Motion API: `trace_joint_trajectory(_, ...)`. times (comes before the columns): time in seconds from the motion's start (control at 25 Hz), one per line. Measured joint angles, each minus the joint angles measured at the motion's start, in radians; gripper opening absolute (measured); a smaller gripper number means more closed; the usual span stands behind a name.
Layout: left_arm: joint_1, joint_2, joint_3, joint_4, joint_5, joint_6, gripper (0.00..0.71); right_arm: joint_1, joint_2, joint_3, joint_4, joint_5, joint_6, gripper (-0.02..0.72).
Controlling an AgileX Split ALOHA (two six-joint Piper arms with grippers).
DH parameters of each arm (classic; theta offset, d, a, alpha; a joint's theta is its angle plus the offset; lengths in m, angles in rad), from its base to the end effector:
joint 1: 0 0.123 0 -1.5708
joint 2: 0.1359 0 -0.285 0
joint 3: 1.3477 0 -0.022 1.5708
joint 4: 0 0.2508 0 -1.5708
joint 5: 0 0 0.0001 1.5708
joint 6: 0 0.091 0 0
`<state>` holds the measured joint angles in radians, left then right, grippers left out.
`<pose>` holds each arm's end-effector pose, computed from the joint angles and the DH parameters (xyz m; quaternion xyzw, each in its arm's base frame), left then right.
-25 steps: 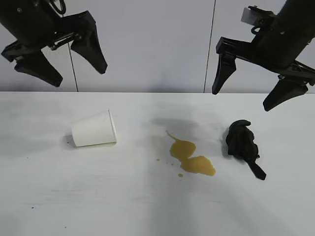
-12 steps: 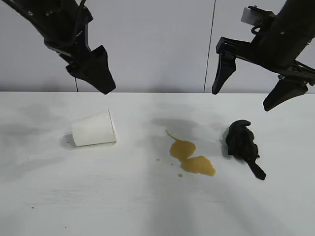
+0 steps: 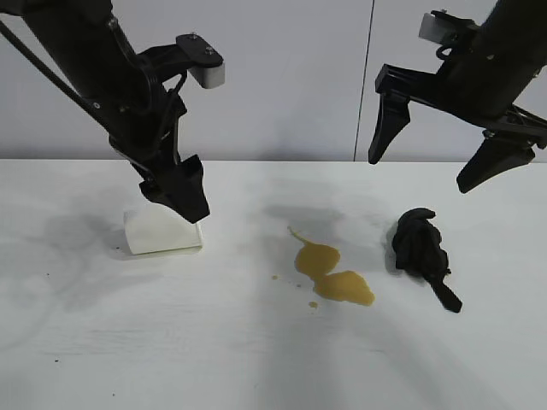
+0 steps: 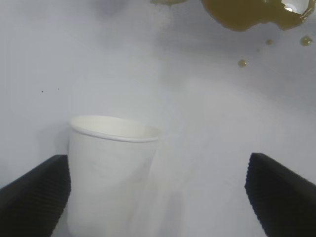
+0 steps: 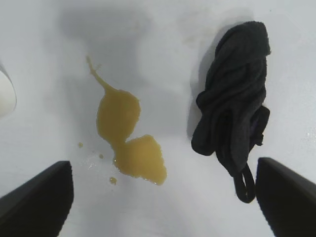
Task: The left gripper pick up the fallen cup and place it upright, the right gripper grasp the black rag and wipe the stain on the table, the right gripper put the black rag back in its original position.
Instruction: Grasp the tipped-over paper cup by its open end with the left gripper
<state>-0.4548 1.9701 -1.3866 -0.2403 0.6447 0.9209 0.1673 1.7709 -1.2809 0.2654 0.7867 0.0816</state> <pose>0.3670 -0.1940 0.1867 0.5554 0.7991 -0.0395 0.2270 0.3600 0.0780 0.2316 0.0322 0.9755 0.1322 0.1728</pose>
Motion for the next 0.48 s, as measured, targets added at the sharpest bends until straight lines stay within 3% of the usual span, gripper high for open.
trace_joint_trajectory(0.48, 0.02, 0.13, -0.04, 0.052, -0.067, 0.001, 0.694, 0.0, 0.0, 0.0, 0.0, -0.005, 0.0, 0.694)
